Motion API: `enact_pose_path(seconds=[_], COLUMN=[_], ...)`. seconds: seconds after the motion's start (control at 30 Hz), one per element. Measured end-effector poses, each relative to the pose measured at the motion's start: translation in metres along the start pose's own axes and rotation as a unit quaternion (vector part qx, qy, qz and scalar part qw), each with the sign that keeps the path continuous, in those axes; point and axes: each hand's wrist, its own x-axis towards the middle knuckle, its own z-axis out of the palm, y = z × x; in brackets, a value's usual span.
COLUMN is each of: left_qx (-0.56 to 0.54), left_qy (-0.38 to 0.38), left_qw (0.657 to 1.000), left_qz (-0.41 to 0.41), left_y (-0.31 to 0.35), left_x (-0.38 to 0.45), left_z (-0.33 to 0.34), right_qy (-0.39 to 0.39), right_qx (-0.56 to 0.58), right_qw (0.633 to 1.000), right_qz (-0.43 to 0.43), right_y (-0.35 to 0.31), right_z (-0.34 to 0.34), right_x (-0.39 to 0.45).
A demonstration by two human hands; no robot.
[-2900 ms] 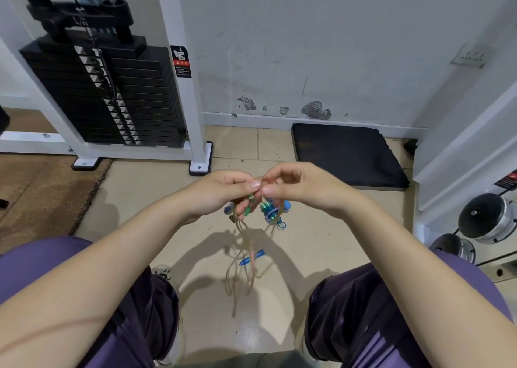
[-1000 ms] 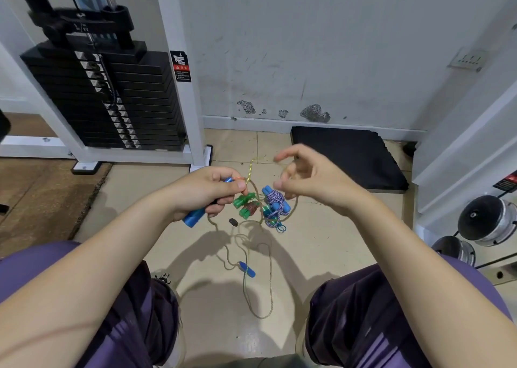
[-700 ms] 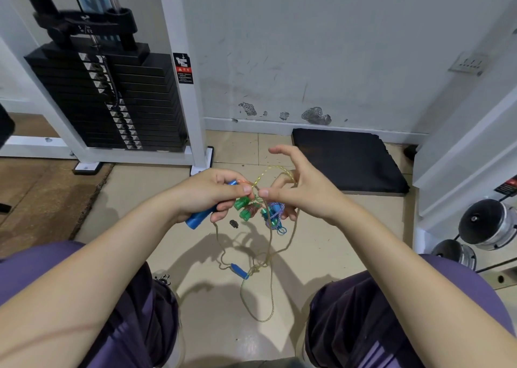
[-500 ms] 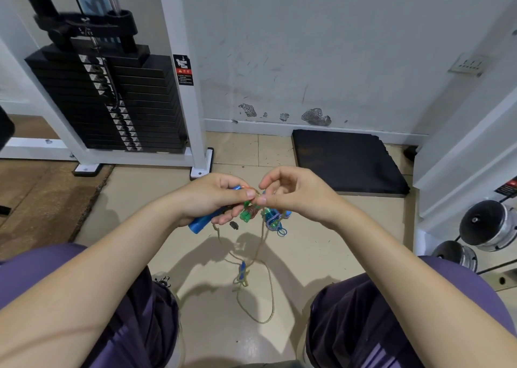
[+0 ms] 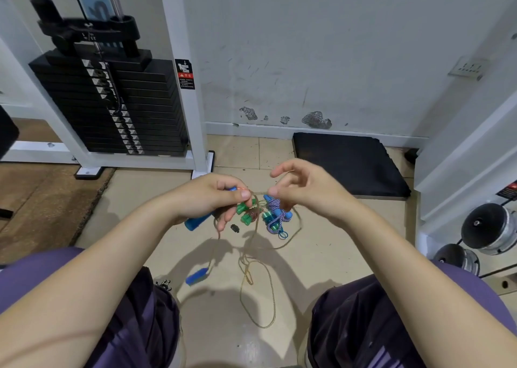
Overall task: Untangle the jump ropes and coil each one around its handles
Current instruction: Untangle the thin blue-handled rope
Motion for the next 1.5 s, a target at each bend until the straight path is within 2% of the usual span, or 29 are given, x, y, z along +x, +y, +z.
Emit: enact_pose_path(seconds=[0.07, 0.13, 0.23, 0.3, 0.37, 0.43, 0.5, 0.6, 0.67, 0.73, 0.8, 0.87, 1.03, 1.13, 1.2, 1.27, 1.4, 1.43, 1.5], left_qx=[-0.006, -0.012, -0.003, 0.005, 0.009, 0.003, -0.014, -0.031, -0.039, -0.036, -0.018, 0.011, -0.02, -0.023, -0.033, -0.044, -0.032, -0.035, -0.041], left_qy=[-0.014, -0.015, -0.002, 0.002, 0.01, 0.016, 0.006, -0.014, -0.013, -0.01, -0.007, 0.004, 0.009, -0.002, -0.005, -0.002, 0.014, 0.019, 0.022], left_qw=[1.0, 1.0, 1.0, 1.0, 1.0, 1.0, 1.0, 0.999, 0.999, 0.999, 1.0, 1.0, 1.0, 1.0, 0.999, 0.999, 0.999, 0.999, 0.999], left_qz=[0.006, 0.008, -0.005, -0.015, -0.011, -0.002, 0.005, 0.009, 0.007, 0.0, -0.012, -0.014, -0.01, -0.017, -0.016, -0.012, 0.0, 0.0, -0.003], left_y=[0.002, 0.003, 0.003, 0.003, 0.003, 0.004, 0.005, 0.006, 0.008, 0.008, 0.007, 0.005, 0.004, 0.008, 0.008, 0.006, 0.004, 0.004, 0.004], left_x=[0.001, 0.002, 0.0, -0.002, -0.003, -0.003, -0.002, -0.001, -0.002, -0.003, -0.004, -0.004, -0.001, 0.0, -0.001, -0.002, -0.002, -0.001, -0.001], left_z=[0.009, 0.011, 0.0, -0.007, -0.009, -0.005, 0.002, 0.008, 0.005, -0.001, -0.006, -0.007, 0.005, 0.009, 0.007, 0.003, 0.001, 0.001, 0.003], right_qy=[-0.047, -0.061, 0.007, 0.08, 0.115, 0.079, 0.007, -0.049, -0.022, 0.037, 0.115, 0.14, -0.014, -0.076, -0.045, 0.028, 0.178, 0.183, 0.147], right_qx=[-0.022, -0.079, -0.133, -0.114, -0.081, -0.047, -0.011, -0.033, -0.082, -0.106, -0.086, -0.069, 0.035, -0.022, -0.085, -0.116, -0.033, -0.003, 0.047], right_qw=[0.999, 0.995, 0.991, 0.99, 0.99, 0.996, 1.0, 0.998, 0.996, 0.994, 0.99, 0.988, 0.999, 0.997, 0.995, 0.993, 0.983, 0.983, 0.988], right_qz=[0.007, 0.003, -0.004, -0.012, -0.021, -0.011, 0.003, 0.007, 0.009, 0.006, -0.002, -0.001, 0.005, 0.003, 0.001, -0.007, -0.016, -0.012, -0.01], right_y=[0.0, 0.0, -0.005, -0.004, -0.002, -0.001, -0.002, -0.007, -0.01, -0.007, -0.001, 0.002, 0.002, -0.003, -0.006, -0.004, 0.004, 0.003, 0.0], right_z=[0.013, 0.018, 0.011, 0.002, -0.007, -0.007, 0.002, 0.013, 0.011, 0.004, -0.005, -0.012, 0.003, 0.017, 0.014, 0.006, -0.008, -0.009, -0.006], right_x=[-0.002, -0.003, 0.0, 0.002, 0.003, 0.002, -0.001, -0.005, -0.004, -0.001, 0.002, 0.004, 0.0, -0.004, -0.003, 0.0, 0.005, 0.004, 0.003])
